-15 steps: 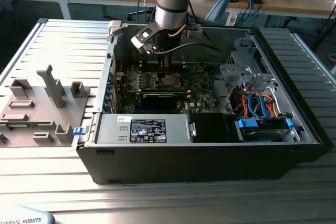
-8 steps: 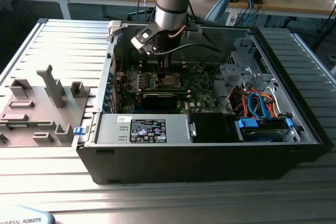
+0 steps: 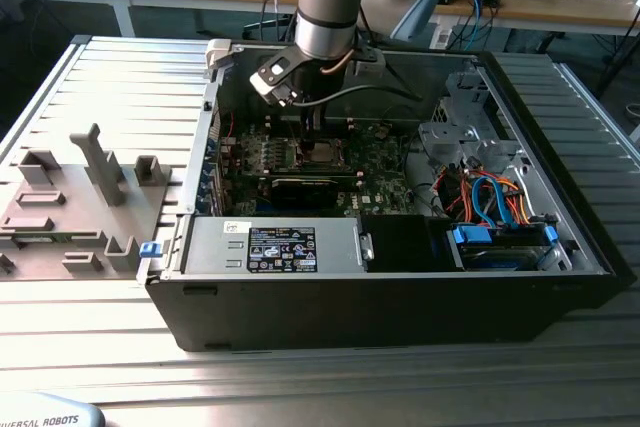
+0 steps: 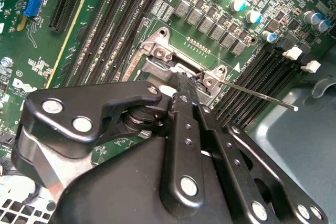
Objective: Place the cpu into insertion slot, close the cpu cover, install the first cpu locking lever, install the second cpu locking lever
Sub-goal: 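Close the cpu cover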
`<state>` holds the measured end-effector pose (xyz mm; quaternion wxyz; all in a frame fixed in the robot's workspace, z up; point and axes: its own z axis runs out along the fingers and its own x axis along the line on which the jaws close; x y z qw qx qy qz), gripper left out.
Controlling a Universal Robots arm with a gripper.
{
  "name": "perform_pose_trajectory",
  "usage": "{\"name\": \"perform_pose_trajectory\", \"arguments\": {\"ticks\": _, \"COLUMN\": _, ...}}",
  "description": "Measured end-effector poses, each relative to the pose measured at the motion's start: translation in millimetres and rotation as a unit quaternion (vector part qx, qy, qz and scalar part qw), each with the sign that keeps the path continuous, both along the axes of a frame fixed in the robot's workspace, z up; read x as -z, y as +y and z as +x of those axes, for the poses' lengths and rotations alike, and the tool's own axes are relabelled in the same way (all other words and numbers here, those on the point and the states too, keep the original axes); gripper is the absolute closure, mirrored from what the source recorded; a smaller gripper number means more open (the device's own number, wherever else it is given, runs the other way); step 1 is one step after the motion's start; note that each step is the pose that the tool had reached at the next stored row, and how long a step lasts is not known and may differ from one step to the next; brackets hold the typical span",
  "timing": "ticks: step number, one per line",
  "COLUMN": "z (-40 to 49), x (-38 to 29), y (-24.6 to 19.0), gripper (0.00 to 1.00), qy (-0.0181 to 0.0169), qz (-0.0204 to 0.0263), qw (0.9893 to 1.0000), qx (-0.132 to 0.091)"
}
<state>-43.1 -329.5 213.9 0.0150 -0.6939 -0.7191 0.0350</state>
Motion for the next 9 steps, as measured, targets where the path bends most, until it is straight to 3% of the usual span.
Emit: {"name": "perform_pose_trajectory", "arguments": {"ticks": 9, "z": 0.0, "x": 2.1, "y": -0.2, "gripper": 0.89, "qy": 0.0, "qz": 0.0, "qw": 1.0, "qx": 0.0}}
